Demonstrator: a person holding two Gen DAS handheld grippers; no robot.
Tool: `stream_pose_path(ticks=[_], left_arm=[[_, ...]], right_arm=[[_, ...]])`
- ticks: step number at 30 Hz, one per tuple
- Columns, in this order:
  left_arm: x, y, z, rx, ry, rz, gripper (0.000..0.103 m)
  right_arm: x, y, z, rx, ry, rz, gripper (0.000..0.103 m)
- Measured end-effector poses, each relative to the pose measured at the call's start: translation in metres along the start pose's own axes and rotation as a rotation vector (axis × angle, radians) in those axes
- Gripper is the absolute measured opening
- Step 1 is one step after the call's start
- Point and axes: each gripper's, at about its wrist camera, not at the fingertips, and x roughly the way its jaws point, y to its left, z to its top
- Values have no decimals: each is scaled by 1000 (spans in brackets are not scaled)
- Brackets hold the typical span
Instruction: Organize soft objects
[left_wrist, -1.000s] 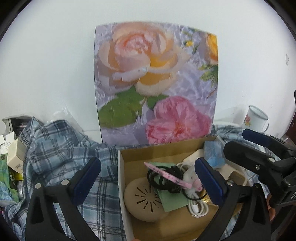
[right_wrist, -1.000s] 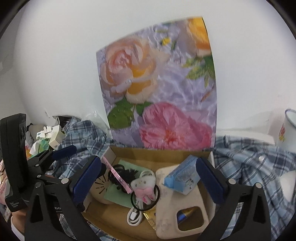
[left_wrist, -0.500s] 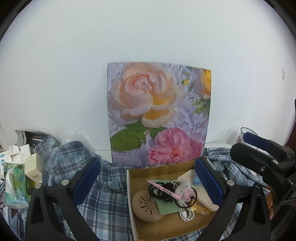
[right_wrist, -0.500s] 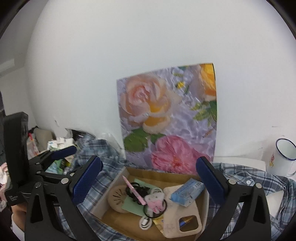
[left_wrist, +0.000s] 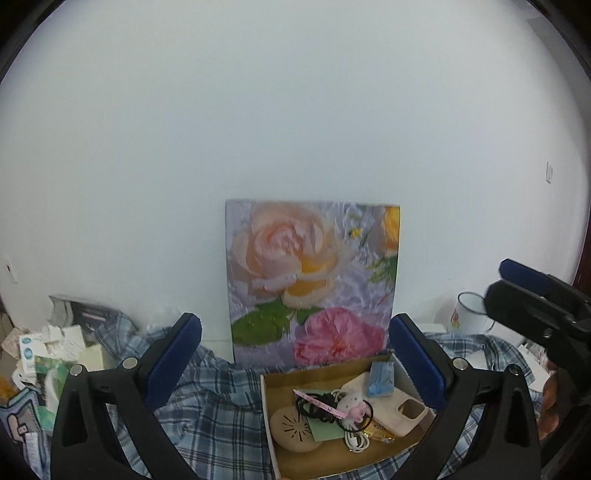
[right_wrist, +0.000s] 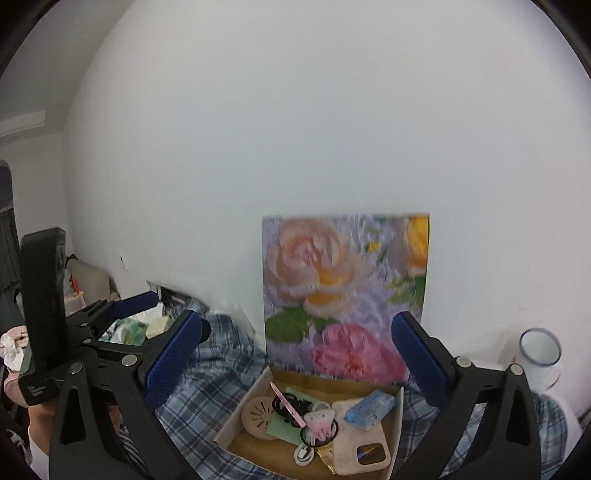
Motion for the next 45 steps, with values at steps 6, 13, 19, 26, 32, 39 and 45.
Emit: stream_pose_path(ticks=[6, 13, 19, 26, 32, 39, 45], left_arm=[[-42, -6, 11, 3, -50, -6, 103], [-98, -25, 5, 11, -129, -65, 103], [-124, -35, -20, 35, -128, -68, 103], [-131, -36, -50, 49, -75, -83, 103], [-131, -45, -79, 92, -37, -91, 103], [-120, -49, -114, 104, 18, -85, 103], [-106, -46, -148, 105, 72, -38, 103]], right_arm=[[-45, 5, 19, -51, -61, -24, 103], [-90, 15, 15, -80, -76, 56, 103], [-128, 29, -5, -127, -100, 57, 103], [-146, 32, -37, -149, -78, 37, 103], [-149, 30, -67, -157, -55, 34, 103], [-140, 31, -100, -171, -21, 2, 103], [-124, 30, -135, -170, 27, -21, 103]])
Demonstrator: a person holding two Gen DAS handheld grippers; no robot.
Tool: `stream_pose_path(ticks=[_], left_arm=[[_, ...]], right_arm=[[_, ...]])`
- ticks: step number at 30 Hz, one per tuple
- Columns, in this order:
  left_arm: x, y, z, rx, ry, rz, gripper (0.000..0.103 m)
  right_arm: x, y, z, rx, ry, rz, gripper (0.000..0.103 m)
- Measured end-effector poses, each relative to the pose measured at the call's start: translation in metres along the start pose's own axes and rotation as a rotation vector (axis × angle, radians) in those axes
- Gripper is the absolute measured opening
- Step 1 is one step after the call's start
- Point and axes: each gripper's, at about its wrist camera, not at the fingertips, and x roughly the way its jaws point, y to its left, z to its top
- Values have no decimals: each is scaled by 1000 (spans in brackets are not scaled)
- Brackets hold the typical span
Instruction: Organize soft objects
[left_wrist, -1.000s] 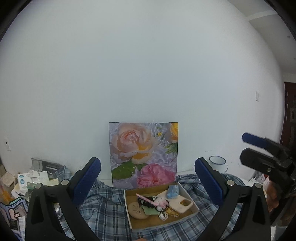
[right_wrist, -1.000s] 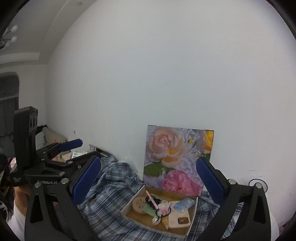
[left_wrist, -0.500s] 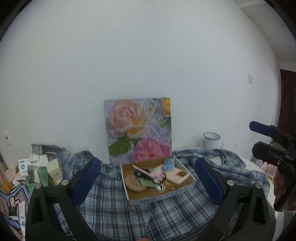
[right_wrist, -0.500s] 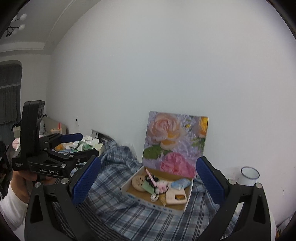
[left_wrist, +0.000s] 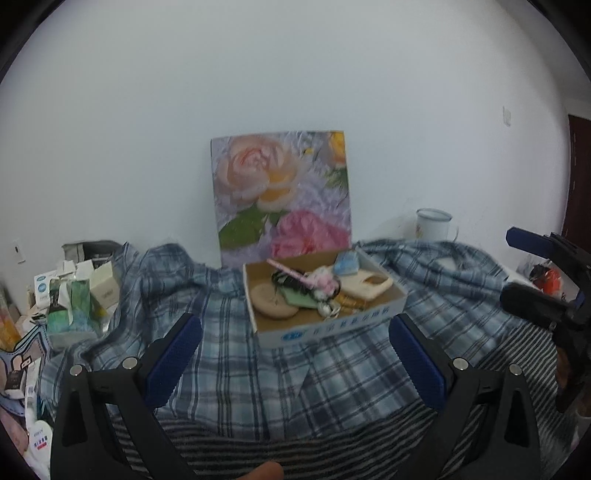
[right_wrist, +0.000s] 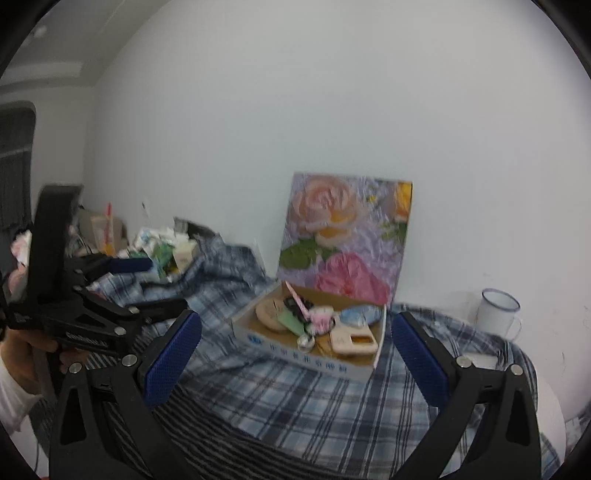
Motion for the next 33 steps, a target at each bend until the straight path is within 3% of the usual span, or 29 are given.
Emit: stream_pose_path(ticks=[13, 22, 33], left_arm=[[32, 1, -41, 33, 59, 15, 103], [63, 0, -56, 42, 180, 44, 103], [59, 0, -57, 30, 164, 48, 103]], right_arm=[[36, 3, -43, 29, 127, 28, 103], [62, -6, -65, 85, 244, 41, 103], [69, -8, -69, 106, 294, 25, 103]])
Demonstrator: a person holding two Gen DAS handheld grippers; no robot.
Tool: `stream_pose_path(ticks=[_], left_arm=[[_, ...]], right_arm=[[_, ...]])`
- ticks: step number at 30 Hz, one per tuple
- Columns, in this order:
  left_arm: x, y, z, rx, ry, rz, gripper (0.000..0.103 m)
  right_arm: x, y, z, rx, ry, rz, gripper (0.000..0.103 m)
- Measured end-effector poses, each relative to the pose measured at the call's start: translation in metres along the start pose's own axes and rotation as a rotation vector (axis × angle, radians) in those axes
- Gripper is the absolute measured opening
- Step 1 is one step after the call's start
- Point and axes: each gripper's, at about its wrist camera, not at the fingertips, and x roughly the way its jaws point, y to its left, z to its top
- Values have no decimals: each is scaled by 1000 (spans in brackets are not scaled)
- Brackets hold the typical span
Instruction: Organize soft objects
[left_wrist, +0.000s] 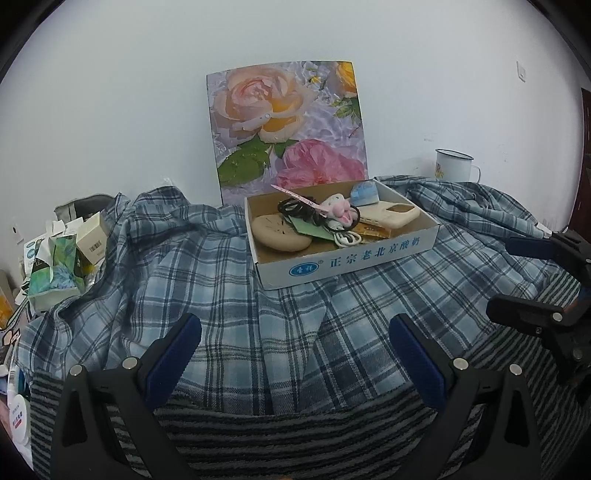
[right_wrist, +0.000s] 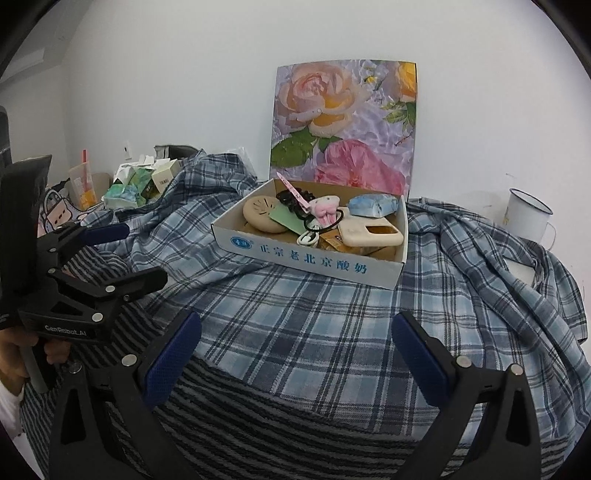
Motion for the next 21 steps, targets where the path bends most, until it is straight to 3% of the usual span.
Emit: stream_pose_path(ticks=[21], left_arm=[[-2, -4, 1, 23, -9, 2, 103]], right_arm=[[5, -4, -1, 1, 20, -8, 103]])
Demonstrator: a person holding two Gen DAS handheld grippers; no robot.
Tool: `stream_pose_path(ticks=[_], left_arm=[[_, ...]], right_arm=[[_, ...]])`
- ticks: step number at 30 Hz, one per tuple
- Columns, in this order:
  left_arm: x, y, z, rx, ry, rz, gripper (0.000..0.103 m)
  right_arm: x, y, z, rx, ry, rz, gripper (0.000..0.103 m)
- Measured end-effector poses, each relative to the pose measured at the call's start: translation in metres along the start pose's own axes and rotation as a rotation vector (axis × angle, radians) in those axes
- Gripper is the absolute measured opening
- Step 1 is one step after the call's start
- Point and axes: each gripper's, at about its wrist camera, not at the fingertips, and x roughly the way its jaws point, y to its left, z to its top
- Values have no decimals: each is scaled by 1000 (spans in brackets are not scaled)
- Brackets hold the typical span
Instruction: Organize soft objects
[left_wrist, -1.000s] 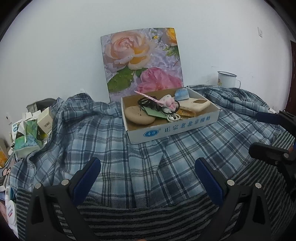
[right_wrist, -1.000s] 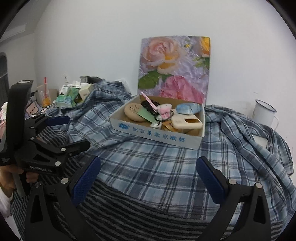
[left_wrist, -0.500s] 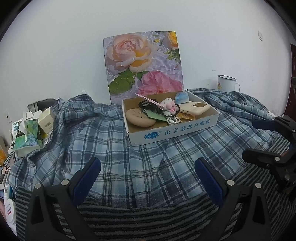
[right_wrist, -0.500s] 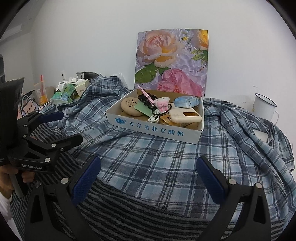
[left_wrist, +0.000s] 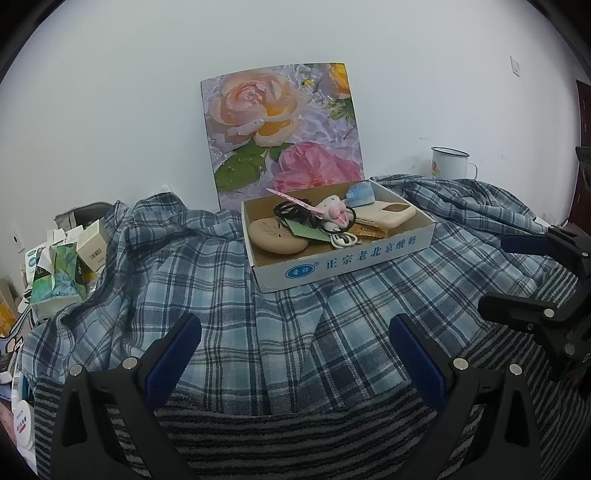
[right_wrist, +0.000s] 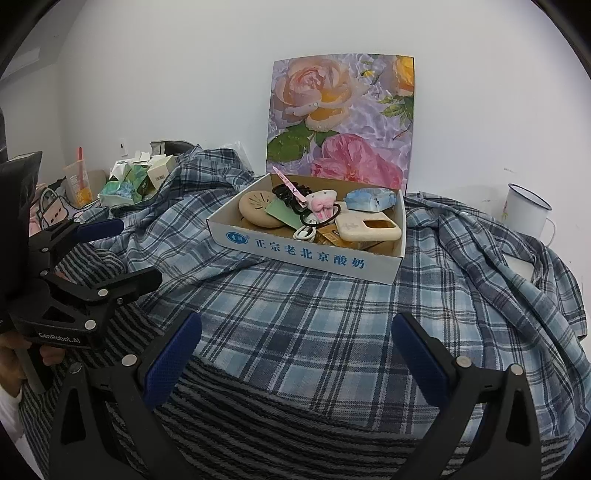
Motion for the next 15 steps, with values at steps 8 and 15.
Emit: stream_pose_path(ticks=[8, 15], left_arm=[[1, 0, -1, -2, 6, -9, 103], [2, 1, -2, -1, 6, -5, 103]], right_arm=[[0, 1, 0, 0, 0, -1, 103], [0, 0, 0, 0, 0, -1, 103]])
